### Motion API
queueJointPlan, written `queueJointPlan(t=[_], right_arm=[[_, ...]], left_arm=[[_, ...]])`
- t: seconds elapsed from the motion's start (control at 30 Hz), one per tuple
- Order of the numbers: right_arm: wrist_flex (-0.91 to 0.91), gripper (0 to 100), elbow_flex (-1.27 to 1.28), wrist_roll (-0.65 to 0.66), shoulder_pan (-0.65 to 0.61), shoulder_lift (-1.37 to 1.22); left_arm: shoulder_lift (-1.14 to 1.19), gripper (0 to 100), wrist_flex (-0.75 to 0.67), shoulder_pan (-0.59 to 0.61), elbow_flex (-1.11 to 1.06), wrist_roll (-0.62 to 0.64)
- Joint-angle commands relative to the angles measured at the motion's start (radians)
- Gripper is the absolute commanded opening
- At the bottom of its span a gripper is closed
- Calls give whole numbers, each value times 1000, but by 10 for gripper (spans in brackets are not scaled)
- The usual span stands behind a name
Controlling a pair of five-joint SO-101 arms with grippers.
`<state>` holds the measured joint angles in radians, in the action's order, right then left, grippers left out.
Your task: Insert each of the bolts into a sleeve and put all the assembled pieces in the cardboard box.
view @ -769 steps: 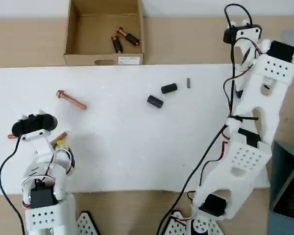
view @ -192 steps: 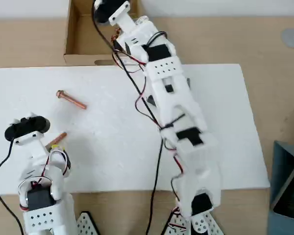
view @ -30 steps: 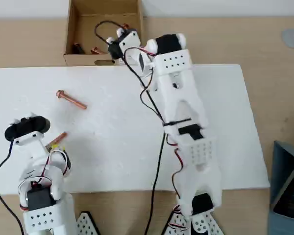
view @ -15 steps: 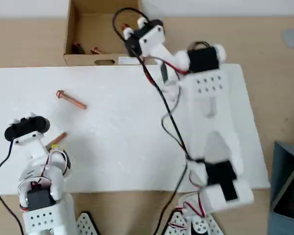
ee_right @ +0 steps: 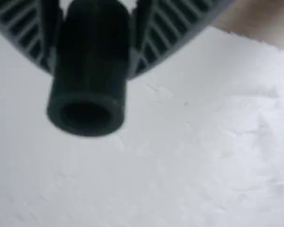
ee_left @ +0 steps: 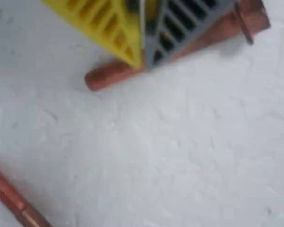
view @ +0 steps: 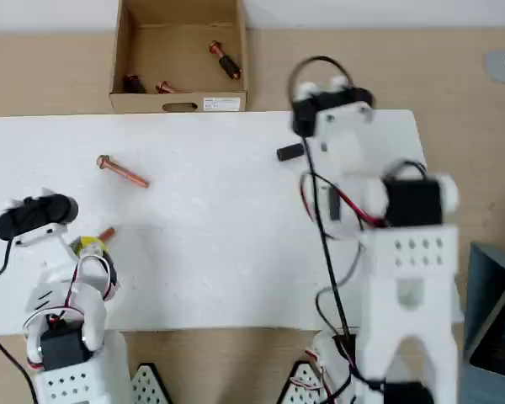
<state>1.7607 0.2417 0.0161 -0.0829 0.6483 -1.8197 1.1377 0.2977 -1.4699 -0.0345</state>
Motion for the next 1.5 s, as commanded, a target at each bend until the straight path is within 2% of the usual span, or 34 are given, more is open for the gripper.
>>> queueJointPlan(t=[0.0,0.17,0.4,0.57,0.83,1.2,1.47], right_arm=[[-37,10,85,-41,94,128],[-101,10,232,-94,176,326],[-158,9,387,-100,205,526],[-158,9,392,-100,246,535],[-158,9,392,-104,259,541],[-158,9,392,-106,263,542],[-157,9,392,-106,265,542]], left_arm=[[4,2,61,-3,144,-5],[87,2,186,-48,296,21],[403,2,189,-51,503,141],[736,2,189,-51,694,267],[1308,2,195,-51,1120,503],[1854,6,359,-98,1590,631],[2149,8,394,-101,1852,675]])
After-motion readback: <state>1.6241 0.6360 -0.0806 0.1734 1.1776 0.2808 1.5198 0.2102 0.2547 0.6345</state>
